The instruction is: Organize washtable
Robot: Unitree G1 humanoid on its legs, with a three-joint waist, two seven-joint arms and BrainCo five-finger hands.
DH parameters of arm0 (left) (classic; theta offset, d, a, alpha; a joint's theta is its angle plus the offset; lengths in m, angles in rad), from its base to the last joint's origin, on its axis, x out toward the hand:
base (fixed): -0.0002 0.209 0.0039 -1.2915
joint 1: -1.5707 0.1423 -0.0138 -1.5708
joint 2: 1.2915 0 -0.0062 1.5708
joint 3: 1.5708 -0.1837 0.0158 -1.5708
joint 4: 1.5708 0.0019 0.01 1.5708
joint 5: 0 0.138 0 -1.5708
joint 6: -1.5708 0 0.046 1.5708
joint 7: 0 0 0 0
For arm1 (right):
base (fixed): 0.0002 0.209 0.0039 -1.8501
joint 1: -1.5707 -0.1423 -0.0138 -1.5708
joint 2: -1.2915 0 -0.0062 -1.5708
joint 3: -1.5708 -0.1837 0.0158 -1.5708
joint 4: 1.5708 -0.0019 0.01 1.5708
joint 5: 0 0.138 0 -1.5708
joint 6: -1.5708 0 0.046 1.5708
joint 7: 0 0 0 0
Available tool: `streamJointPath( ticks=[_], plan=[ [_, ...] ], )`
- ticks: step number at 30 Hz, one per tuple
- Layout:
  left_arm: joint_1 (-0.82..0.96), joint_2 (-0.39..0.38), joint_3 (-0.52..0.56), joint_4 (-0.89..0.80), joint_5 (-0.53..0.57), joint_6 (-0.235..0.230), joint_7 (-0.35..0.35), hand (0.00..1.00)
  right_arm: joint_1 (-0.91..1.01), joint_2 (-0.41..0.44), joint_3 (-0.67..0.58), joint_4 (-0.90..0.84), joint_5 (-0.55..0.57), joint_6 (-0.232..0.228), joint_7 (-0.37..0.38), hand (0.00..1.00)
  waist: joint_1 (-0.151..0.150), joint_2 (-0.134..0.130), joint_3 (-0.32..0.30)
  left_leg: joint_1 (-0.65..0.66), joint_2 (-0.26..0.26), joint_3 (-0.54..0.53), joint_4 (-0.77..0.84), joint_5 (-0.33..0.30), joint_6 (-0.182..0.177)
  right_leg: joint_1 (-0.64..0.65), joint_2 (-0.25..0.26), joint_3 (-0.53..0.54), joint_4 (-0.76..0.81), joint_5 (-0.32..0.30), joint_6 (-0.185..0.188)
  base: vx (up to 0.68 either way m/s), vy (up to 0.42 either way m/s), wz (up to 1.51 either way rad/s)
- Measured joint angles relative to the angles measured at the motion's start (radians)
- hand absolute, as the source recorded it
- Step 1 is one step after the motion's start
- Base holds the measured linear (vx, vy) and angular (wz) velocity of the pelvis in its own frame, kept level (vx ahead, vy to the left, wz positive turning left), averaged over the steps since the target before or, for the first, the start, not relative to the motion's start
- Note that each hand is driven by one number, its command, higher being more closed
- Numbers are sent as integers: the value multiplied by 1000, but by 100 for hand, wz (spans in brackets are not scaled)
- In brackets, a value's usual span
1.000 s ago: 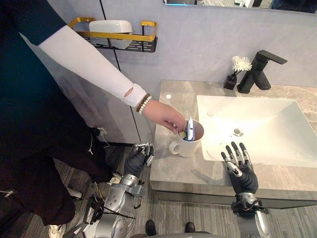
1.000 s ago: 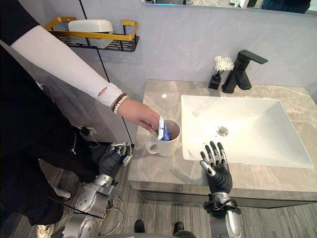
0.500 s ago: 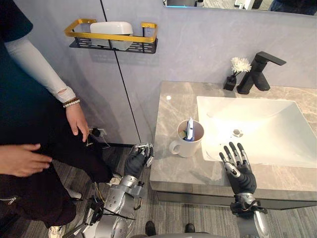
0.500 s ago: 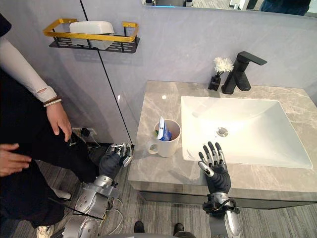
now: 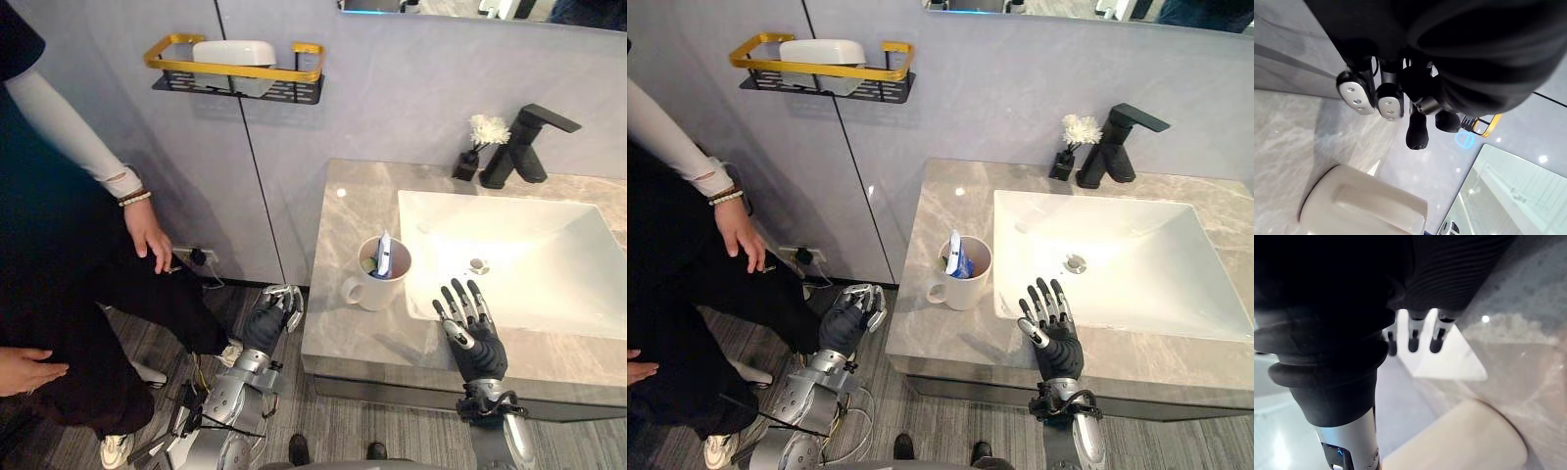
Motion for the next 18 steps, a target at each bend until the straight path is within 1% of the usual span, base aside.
streamJointPath(
  ticks=[1, 3, 4, 5, 6, 7, 8, 9, 10, 11, 12, 13, 14, 16, 18],
  plan=[
    [-17, 1, -1, 0, 0, 0, 0, 100, -13, -9, -3, 6, 0, -1, -1, 0, 1, 2, 2, -7, 0, -8, 0, 4, -3, -4, 0, -8, 2, 0, -1, -48, 0, 46],
    [-90, 11, -7, 0, 0, 0, 4, 100, -88, -49, -9, 39, -1, -4, -8, 0, 5, 15, 10, -39, 3, -27, 23, 19, -11, -39, 3, -22, 48, -7, -12, -80, -3, 34],
    [-132, 23, -16, 0, 0, -1, 4, 100, -112, -57, -7, 39, -1, 0, -17, 0, 3, 18, 13, -98, 1, -49, 89, 15, -22, -78, -15, -26, 87, -5, -17, -101, 18, 29],
    [-141, 27, -19, 0, 0, -1, 4, 100, -115, -58, -7, 39, 0, 0, -19, 0, 4, 16, 15, -105, 0, -53, 100, 9, -38, -86, -18, -27, 90, -6, -20, -107, 37, 16],
    [-168, 39, -25, 0, 0, -3, 5, 100, -135, -55, -5, 43, 1, 0, -22, 0, 10, 11, 27, -147, 5, -41, 248, -94, -7, -90, -30, -26, 90, -13, -30, -68, 51, -19],
    [-174, 40, -43, 4, 0, -3, 6, 100, -140, -66, 0, 52, 2, 0, -21, 0, 7, 13, 33, -181, 27, -16, 453, -192, 7, -88, -35, -17, 107, -12, -29, -45, 38, -26],
    [-175, 40, -56, 5, 0, -3, 5, 100, -131, -67, 0, 52, 2, 1, -21, 0, 0, 11, 37, -175, 41, -10, 506, -217, -10, -82, -38, -12, 114, -11, -29, -47, 120, -34],
    [-179, 36, -93, 7, 0, -4, 2, 100, -110, -68, -3, 47, 2, 0, -21, 0, -5, 36, 32, -141, 65, -12, 507, -244, -54, -82, -35, 1, 131, -11, -27, -99, 186, -31],
    [-192, 35, -122, 9, 0, -4, 0, 100, -96, -66, -15, 40, 2, -5, -21, 0, -12, 59, 23, -126, 62, -11, 439, -263, -45, -102, -33, 20, 140, -7, -17, -124, 210, -27],
    [-205, 35, -130, 10, 0, -4, 0, 100, -94, -56, -17, 32, 2, -6, -22, 0, -19, 67, 17, -117, 57, -11, 397, -269, -35, -115, -36, 29, 141, -4, -13, -112, 140, -16],
    [-223, 42, -131, 14, 0, -5, 0, 100, -92, -39, -18, 28, 2, -9, -21, 0, -32, 51, 22, -107, 41, -2, 338, -263, -18, -136, -51, 35, 143, 0, -11, -115, 102, -15],
    [-237, 48, -130, 28, 0, -6, 1, 100, -90, -17, -12, 23, 2, -6, -21, 0, -31, 27, 35, -77, 28, 30, 270, -236, -16, -151, -65, 55, 138, 19, -13, -169, 87, -29],
    [-240, 47, -138, 50, 0, -6, 1, 100, -80, -1, -10, 14, 2, -3, -21, 0, -30, 11, 40, -57, 12, 50, 206, -193, -5, -163, -76, 75, 135, 34, -1, -177, 65, -34],
    [-239, 47, -150, 60, 1, -6, -1, 100, -81, 3, -9, 9, 1, -2, -20, 0, -27, 7, 44, -34, -1, 80, 157, -164, 3, -178, -84, 101, 133, 46, -1, -116, 52, -36],
    [-240, 48, -147, 61, 1, -6, -3, 100, -88, 4, -5, 10, -1, 4, -17, 0, -20, 6, 51, -33, -7, 116, 153, -153, 8, -193, -85, 127, 129, 62, 7, -68, 53, -43]
  ],
)
